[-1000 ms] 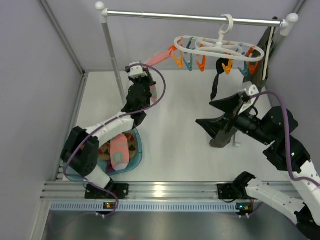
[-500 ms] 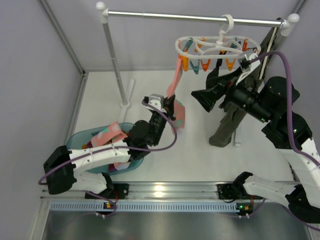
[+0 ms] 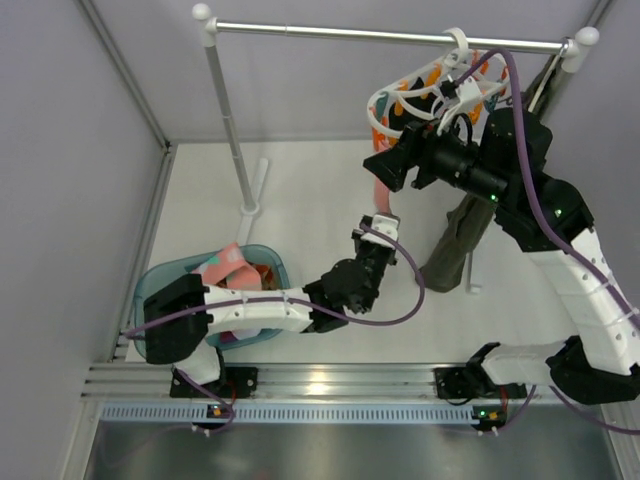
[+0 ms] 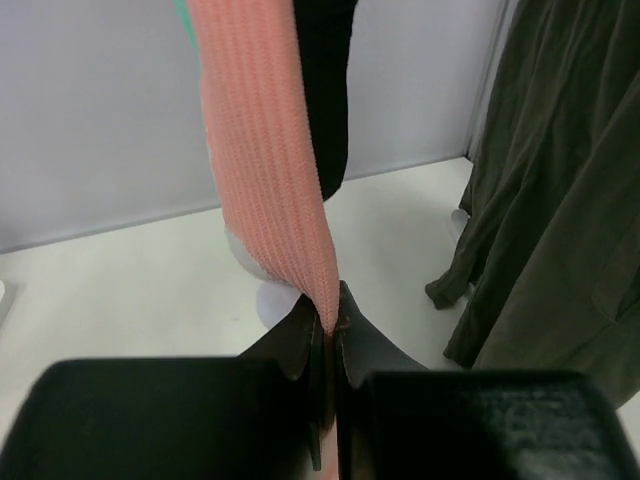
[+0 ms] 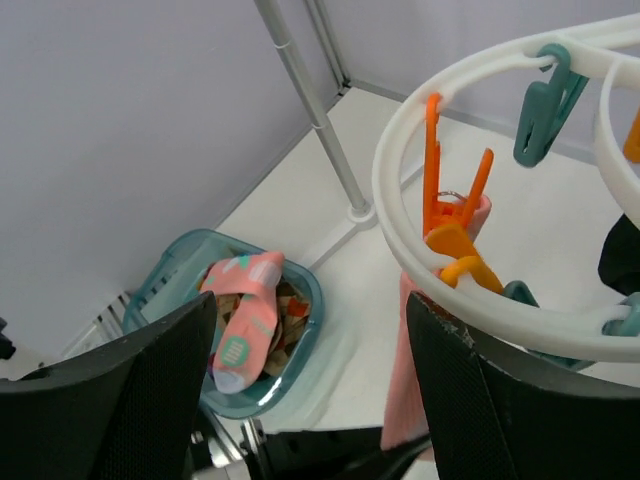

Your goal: Remove the socks clipped to the hanger

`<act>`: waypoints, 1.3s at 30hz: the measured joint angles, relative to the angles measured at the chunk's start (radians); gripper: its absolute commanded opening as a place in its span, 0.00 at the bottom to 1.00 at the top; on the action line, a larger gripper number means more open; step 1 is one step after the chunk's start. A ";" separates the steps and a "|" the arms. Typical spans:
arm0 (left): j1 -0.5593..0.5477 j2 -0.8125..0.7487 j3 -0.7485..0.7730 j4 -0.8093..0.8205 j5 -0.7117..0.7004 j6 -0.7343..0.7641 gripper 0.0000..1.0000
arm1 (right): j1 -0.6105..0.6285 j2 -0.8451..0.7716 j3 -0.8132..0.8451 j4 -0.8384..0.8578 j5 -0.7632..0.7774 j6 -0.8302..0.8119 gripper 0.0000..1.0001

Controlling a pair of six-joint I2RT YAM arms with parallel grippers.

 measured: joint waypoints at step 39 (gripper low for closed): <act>-0.067 0.103 0.083 0.028 -0.040 0.055 0.00 | 0.154 0.191 0.066 -0.063 0.695 -0.091 0.66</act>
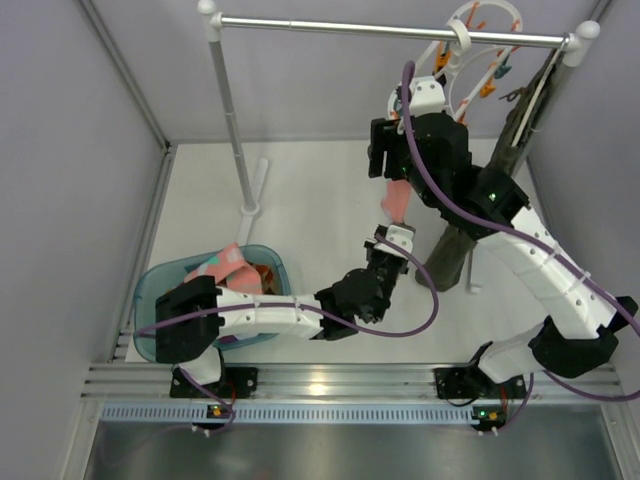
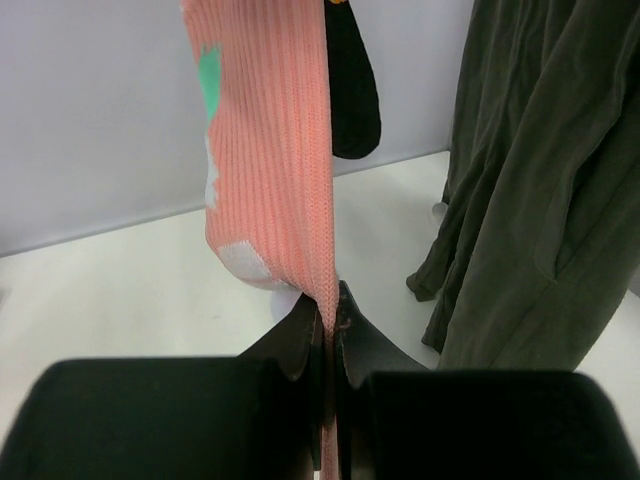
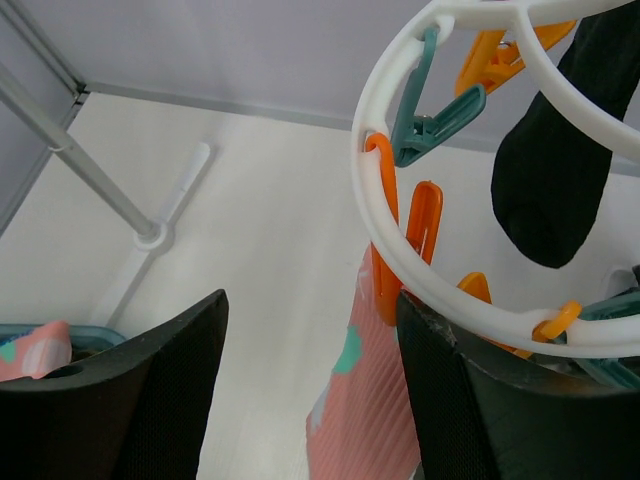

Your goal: Remove the socks clipped to the hanger

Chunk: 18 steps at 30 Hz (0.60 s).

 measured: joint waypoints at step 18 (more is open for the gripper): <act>0.006 0.012 0.000 0.000 -0.005 -0.001 0.00 | -0.003 -0.071 -0.023 0.047 -0.063 -0.049 0.63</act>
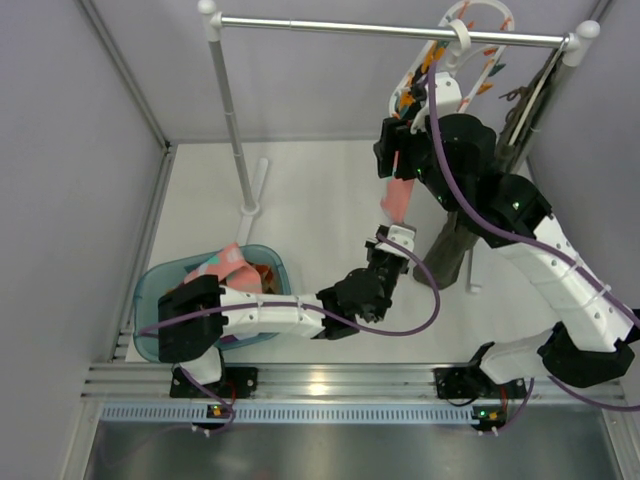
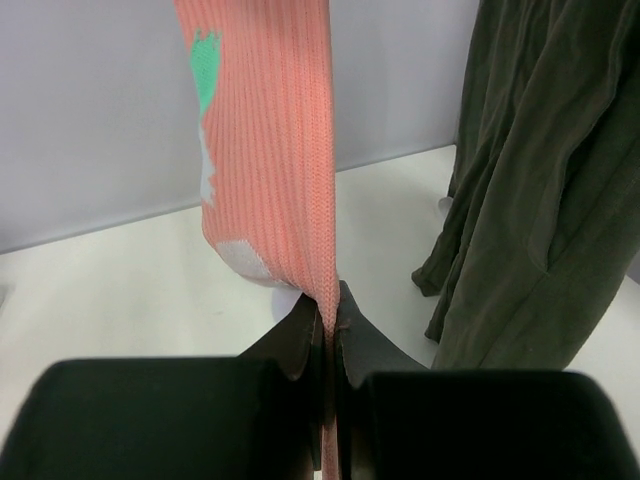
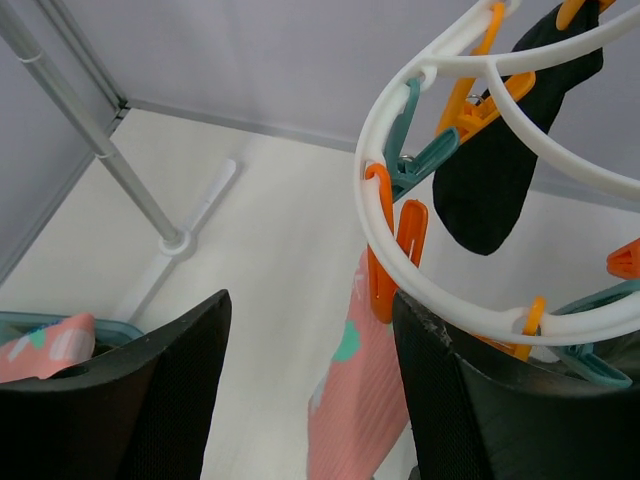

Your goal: Remove the socks clipped to the hanger

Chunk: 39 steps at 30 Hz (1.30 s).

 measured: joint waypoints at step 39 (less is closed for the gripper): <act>0.006 -0.219 -0.233 0.000 0.180 -0.109 0.00 | -0.115 -0.224 -0.311 0.161 -0.201 -0.015 0.63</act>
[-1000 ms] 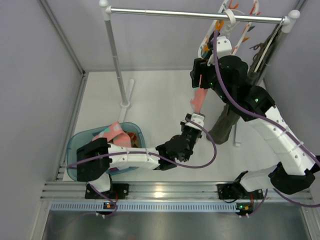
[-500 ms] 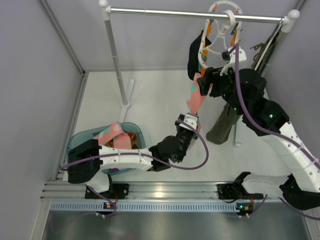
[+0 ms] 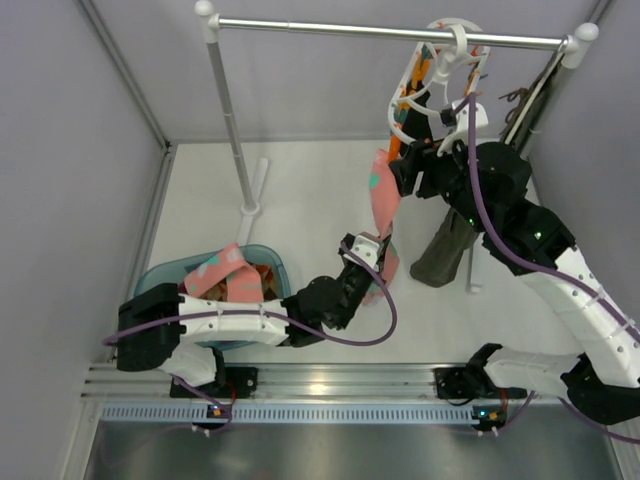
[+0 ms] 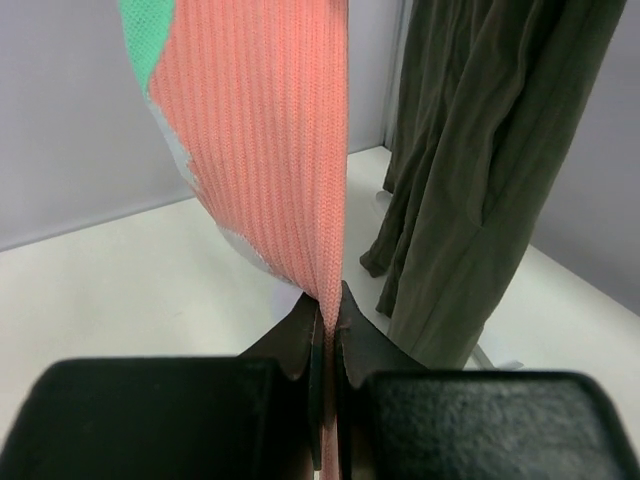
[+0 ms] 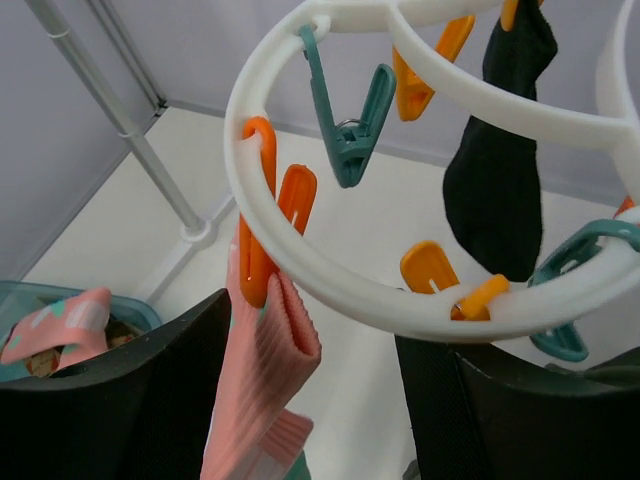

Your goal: Remove the socks clipped to the hanger

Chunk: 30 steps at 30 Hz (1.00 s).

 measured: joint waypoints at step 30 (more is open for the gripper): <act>0.002 -0.064 -0.032 0.005 0.180 -0.027 0.00 | -0.032 -0.006 -0.367 0.709 -0.071 0.136 0.56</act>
